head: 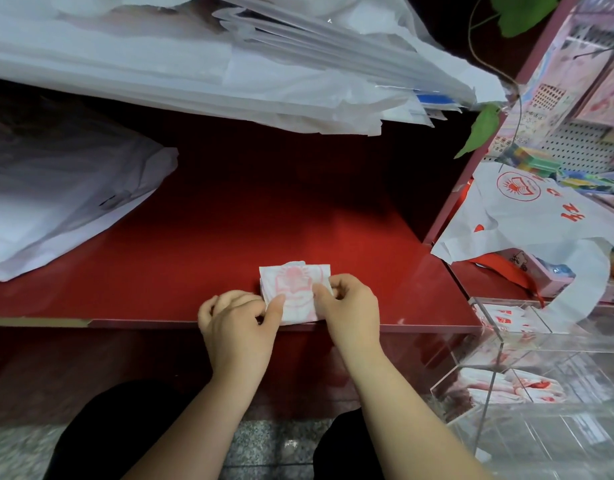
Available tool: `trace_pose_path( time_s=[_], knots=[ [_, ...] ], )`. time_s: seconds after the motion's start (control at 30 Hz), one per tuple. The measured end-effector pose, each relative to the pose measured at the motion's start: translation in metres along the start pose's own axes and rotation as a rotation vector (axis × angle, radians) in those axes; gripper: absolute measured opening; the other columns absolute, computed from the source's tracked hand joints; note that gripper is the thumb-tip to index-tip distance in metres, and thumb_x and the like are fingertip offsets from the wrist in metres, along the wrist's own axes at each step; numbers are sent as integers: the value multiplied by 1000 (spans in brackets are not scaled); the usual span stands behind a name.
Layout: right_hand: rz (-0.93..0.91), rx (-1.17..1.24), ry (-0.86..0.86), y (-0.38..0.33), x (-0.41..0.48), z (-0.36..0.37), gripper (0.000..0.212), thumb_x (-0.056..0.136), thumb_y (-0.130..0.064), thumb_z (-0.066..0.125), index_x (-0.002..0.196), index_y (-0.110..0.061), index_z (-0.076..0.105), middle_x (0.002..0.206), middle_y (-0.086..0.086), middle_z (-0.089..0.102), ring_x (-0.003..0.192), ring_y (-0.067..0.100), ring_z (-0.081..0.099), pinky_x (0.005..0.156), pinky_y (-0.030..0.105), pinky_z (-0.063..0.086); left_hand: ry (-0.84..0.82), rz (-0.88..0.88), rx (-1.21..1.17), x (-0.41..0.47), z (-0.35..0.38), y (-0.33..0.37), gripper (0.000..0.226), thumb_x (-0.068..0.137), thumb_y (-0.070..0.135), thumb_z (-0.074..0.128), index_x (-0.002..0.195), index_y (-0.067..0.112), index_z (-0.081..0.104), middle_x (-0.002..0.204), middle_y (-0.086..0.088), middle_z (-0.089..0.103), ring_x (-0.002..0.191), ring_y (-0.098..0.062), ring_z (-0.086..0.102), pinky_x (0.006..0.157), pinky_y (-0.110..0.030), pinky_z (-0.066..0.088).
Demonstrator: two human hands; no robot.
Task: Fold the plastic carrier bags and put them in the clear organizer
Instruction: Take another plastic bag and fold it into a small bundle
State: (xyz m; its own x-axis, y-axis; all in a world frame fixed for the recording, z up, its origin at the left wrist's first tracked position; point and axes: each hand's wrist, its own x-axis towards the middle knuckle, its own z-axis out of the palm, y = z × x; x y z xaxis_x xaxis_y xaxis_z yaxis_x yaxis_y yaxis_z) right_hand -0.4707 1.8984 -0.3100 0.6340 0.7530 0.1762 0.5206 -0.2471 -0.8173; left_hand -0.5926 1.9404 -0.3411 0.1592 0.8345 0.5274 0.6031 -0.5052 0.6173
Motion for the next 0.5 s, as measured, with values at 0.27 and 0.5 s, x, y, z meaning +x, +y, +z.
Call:
trace_pose_path(
  time_s=[0.27,0.5],
  knots=[
    [81,-379,-98,-15,13,4,11,86,-21,51,76,-18,49,78,2,58,72,22,44,69,29,34,-109,-5,210,11,1,4,47,68,34,71,36,18,40,56,3,56,67,-30,57,70,-33,19],
    [104,-445,-131,-21,15,1,4,89,-21,48,90,-17,50,95,6,63,86,28,53,77,30,36,-167,370,205,18,4,2,38,80,24,41,102,4,65,113,-15,64,115,-29,47,97,-40,22]
  ],
)
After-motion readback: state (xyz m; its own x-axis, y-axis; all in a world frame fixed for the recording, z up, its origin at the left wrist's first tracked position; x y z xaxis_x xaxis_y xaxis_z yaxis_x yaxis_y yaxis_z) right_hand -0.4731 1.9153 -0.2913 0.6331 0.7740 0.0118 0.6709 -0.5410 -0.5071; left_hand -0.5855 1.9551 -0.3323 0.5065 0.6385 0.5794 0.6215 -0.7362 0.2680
